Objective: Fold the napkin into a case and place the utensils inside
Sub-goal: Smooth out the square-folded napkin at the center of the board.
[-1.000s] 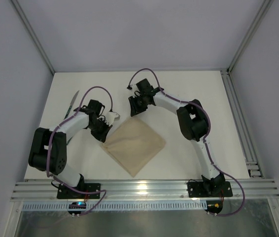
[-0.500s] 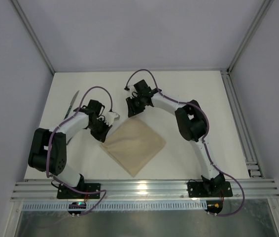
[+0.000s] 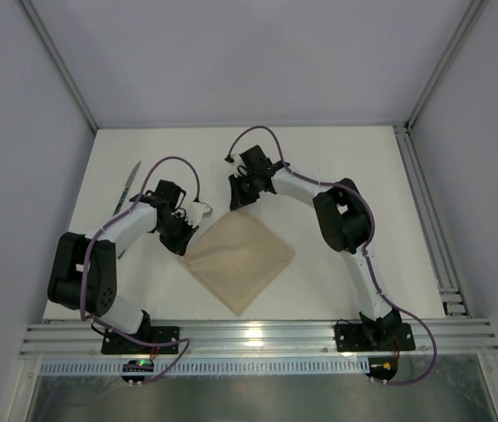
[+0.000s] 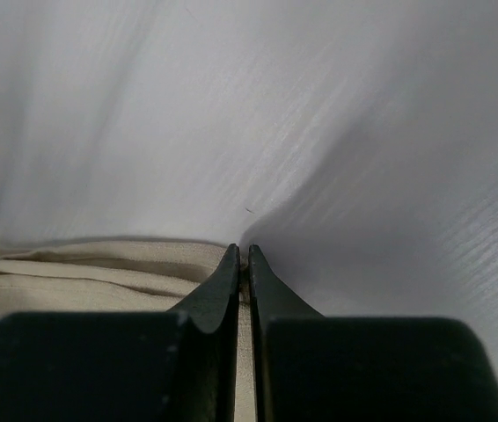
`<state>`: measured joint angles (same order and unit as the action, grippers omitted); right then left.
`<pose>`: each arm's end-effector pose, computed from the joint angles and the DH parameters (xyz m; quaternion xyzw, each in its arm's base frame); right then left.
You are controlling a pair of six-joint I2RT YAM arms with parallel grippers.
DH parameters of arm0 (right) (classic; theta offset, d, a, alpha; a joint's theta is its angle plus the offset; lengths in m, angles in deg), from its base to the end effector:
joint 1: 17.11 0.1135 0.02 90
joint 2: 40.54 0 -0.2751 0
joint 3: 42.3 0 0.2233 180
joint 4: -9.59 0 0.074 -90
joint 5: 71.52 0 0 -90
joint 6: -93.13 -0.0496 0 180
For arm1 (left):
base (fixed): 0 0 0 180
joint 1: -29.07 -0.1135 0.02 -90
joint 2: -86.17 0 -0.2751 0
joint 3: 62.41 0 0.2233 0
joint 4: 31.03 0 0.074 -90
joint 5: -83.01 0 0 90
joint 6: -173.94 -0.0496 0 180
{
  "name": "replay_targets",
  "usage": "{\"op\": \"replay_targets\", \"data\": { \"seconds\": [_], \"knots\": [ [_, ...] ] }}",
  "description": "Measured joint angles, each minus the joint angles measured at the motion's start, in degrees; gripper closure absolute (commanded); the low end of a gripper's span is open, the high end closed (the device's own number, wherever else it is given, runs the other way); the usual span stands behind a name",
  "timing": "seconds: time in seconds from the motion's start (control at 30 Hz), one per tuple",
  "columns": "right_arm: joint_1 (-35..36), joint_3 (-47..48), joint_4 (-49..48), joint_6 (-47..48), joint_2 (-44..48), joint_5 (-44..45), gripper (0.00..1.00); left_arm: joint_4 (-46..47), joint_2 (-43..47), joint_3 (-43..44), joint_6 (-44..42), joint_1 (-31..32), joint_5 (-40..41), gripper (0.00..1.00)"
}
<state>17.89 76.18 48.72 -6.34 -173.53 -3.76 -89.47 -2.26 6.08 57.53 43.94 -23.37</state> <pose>0.3946 0.2992 0.1622 -0.2647 0.8959 0.2855 0.2140 0.2350 -0.0769 0.1932 0.3606 0.9164 -0.1309 0.1139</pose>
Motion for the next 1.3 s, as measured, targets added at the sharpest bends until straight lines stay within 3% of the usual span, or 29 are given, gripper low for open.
{"op": "replay_targets", "data": {
  "seconds": [0.27, 0.3, 0.33, 0.37, 0.43, 0.47, 0.6, 0.73, 0.83, 1.2, 1.3],
  "knots": [
    [-1.4, -4.3, -3.0, -2.8, 2.2, 0.0, 0.96, -0.7, 0.6, -2.0, -1.3, 0.0, 1.4, 1.0],
    [-1.4, -4.4, -3.0, -2.9, 2.2, 0.0, 0.96, -0.7, 0.6, -2.0, -1.3, -0.1, 1.5, 0.96],
    [-1.4, -4.5, -3.1, -3.0, 2.3, 0.0, 0.96, -0.7, 0.6, -2.0, -1.3, -0.2, 1.5, 0.8],
    [-1.4, -4.5, -3.2, -3.0, 2.3, 0.0, 0.96, -0.7, 0.6, -2.0, -1.5, -0.3, 1.5, 0.71],
    [-1.4, -4.5, -3.3, -3.0, 2.3, -0.1, 0.96, -0.7, 0.7, -1.9, -1.5, -0.4, 1.7, 0.57],
    [-1.4, -4.6, -3.3, -3.0, 2.3, -0.1, 0.96, -0.6, 0.8, -1.9, -1.4, -0.5, 1.6, 0.56],
    [-1.4, -4.6, -3.4, -3.0, 2.3, -0.4, 0.95, -0.6, 1.8, -1.0, -0.5, -0.7, 1.3, 0.57],
    [-1.4, -4.6, -3.4, -3.1, 2.3, -0.4, 0.75, -0.7, 2.8, 1.3, 0.4, -0.7, 1.1, 0.59],
    [-1.4, -4.7, -3.0, -2.7, 3.1, 0.5, 0.66, -0.9, 3.5, 1.9, 0.5, -0.7, 0.7, 0.59],
    [-1.8, -6.2, -1.4, 0.0, 8.0, 2.0, 0.54, -3.8, 3.5, -0.5, -0.8, -0.7, -1.8, 0.58],
    [-1.7, -8.0, -1.2, 0.8, 8.9, 1.9, 0.53, -3.6, 2.8, -0.8, -0.9, -0.7, -1.8, 0.65]
  ]
}}
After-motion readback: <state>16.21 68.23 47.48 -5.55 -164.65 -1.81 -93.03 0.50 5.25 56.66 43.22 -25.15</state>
